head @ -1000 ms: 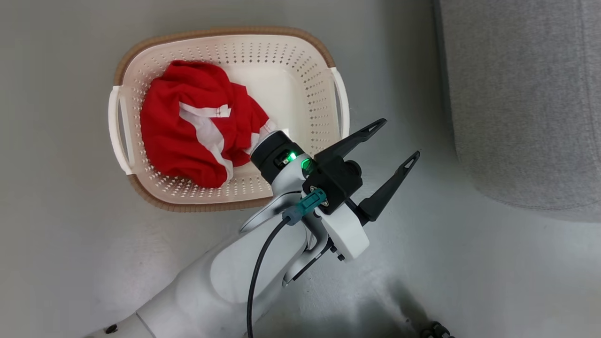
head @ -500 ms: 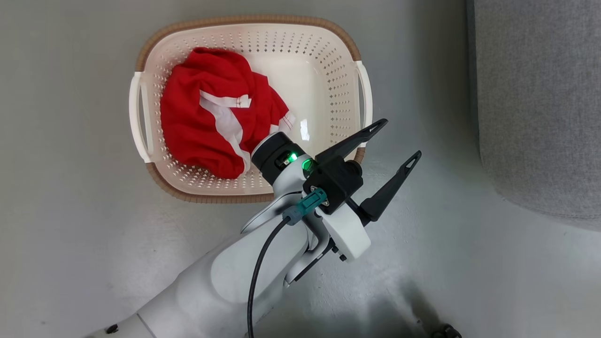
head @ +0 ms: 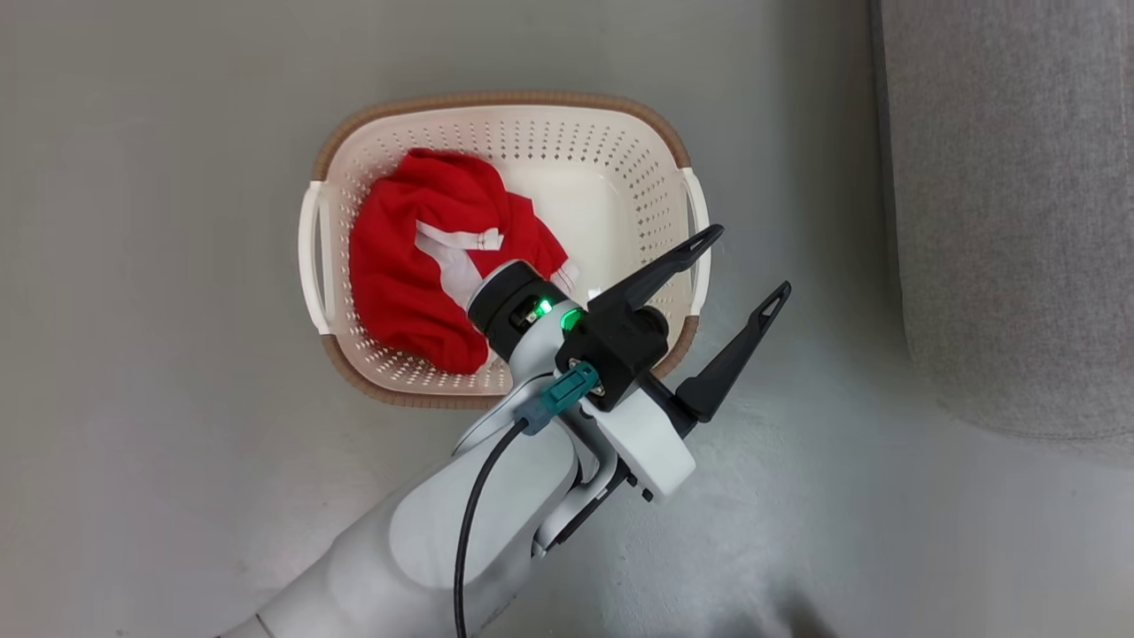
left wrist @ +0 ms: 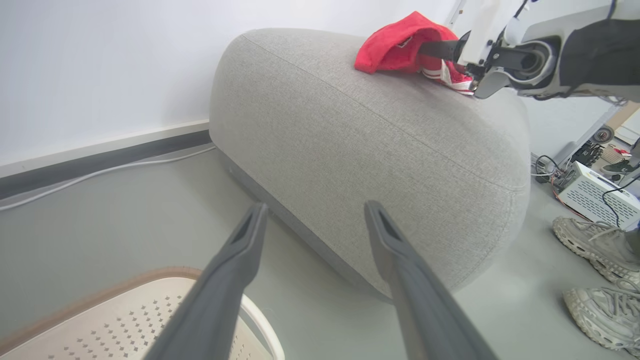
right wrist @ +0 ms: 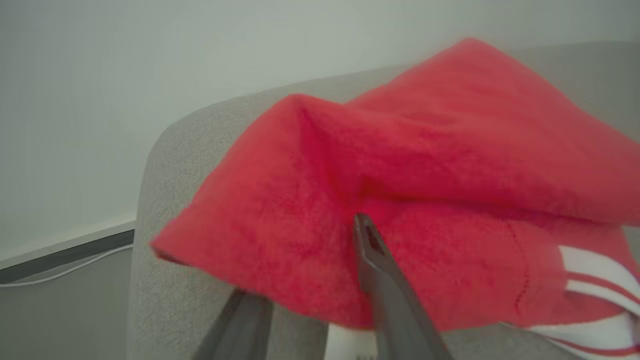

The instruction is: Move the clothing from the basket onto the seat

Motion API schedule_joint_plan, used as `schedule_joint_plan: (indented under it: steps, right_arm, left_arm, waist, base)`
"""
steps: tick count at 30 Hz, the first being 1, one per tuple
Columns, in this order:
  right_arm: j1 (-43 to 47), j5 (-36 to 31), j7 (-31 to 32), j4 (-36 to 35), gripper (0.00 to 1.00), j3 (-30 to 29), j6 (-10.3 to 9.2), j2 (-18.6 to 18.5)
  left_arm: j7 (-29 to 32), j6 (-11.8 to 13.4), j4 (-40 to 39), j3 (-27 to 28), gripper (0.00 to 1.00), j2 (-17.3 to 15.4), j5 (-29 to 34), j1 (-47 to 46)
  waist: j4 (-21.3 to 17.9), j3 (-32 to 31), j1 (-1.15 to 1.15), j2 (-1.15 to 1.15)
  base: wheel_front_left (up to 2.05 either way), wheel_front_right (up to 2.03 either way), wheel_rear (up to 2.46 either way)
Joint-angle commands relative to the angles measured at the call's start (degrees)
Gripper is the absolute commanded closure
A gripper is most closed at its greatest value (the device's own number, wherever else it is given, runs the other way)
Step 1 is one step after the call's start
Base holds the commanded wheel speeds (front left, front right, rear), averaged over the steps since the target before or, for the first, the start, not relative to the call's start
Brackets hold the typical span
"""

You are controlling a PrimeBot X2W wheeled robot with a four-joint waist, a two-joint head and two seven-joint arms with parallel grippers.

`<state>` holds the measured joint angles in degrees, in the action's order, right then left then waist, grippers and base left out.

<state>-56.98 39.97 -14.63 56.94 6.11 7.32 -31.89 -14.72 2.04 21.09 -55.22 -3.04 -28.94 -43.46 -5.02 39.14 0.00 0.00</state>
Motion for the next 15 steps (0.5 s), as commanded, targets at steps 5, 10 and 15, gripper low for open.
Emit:
schedule_joint_plan:
  steps: [5,10,15]
  right_arm:
    - [6.31,3.03,-0.32,-2.89,0.0,4.95,0.17,-2.36]
    - [10.61,2.65,-0.35,-6.73,0.0,7.46,0.17,-1.79]
    - [13.77,2.34,-0.36,-9.77,0.0,9.82,0.17,0.01]
  left_arm:
    - [-0.28,-0.56,-2.2,2.81,0.0,0.16,-0.93,3.58]
    - [-0.28,-0.67,-2.72,5.27,0.0,0.16,-0.62,6.38]
    - [-0.28,-1.22,-2.31,7.55,0.0,0.16,-0.08,9.02]
  waist:
    - [1.36,-4.23,0.0,0.0]
    - [2.22,-7.91,0.0,0.0]
    - [3.01,-11.23,0.0,0.0]
  base:
    - [0.0,0.0,0.0]
    - [0.0,0.0,0.0]
    - [0.0,0.0,0.0]
